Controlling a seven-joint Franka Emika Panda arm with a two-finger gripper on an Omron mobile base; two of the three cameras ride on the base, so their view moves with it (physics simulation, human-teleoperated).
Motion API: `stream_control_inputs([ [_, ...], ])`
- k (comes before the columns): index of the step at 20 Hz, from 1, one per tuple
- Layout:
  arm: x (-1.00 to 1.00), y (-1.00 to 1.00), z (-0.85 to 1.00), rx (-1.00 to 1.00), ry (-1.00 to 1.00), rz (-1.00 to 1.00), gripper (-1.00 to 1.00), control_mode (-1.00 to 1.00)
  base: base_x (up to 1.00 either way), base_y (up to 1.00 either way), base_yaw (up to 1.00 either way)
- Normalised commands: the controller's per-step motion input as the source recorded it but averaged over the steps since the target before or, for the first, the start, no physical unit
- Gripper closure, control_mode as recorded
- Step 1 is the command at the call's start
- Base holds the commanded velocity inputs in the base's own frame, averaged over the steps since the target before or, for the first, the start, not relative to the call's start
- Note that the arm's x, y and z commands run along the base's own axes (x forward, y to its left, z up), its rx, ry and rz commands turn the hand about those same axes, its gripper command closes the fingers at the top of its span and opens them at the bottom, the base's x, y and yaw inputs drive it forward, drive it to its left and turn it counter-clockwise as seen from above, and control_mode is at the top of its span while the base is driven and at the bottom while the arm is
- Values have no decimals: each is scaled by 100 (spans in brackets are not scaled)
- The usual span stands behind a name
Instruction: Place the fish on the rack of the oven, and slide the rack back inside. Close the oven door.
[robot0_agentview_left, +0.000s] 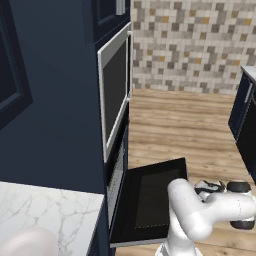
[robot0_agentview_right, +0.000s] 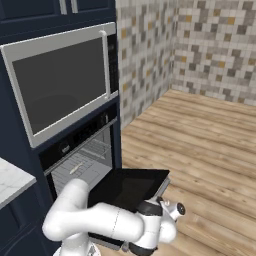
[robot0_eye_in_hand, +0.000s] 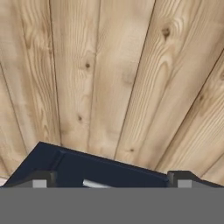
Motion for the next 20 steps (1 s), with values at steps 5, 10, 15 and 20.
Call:
stream_control_inputs([
  [5,56,-49,-100,32,-1,9,-100,-100,0,0,0],
  [10,41,-25,-100,30,-6,10,-100,-100,0,0,0],
  [15,28,-2,-100,38,-4,15,-100,-100,0,0,0],
  [20,-13,0,-100,43,0,20,-100,-100,0,0,0],
])
